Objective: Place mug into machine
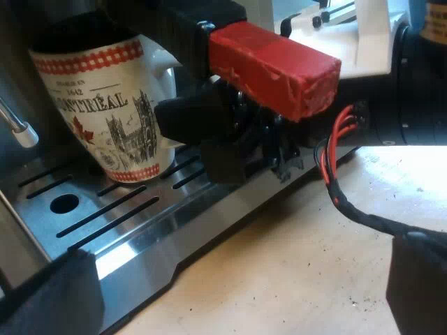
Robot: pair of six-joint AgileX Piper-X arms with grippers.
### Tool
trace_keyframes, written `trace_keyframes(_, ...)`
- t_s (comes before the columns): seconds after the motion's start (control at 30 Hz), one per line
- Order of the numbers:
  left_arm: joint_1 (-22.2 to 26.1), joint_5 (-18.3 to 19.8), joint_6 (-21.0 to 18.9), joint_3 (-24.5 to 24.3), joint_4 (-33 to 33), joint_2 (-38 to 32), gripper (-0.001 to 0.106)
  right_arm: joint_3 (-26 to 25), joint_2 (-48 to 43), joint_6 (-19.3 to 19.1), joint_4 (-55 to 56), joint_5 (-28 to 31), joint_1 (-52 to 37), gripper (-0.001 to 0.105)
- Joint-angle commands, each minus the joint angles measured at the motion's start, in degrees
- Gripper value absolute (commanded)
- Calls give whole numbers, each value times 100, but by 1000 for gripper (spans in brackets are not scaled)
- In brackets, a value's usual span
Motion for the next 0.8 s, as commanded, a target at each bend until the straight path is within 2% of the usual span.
trace_keyframes(0.03, -27, -19, -66, -10, -95, 2, 84, -58, -11, -47, 22, 18, 32, 47)
trace_keyframes(0.4, -27, -19, -44, -10, -95, 2, 84, -47, -384, -47, 1091, 18, 88, 47)
trace_keyframes(0.57, -27, -19, 53, -94, -131, 2, 84, -18, -834, -47, 2065, 4, 137, 47)
trace_keyframes(0.67, -27, -19, 93, -292, -131, -42, 84, 166, -1124, -47, 2409, 12, 205, 47)
trace_keyframes(0.8, -27, -44, 91, -578, -27, -197, 84, 665, -1722, -47, 2451, 21, 311, 47)
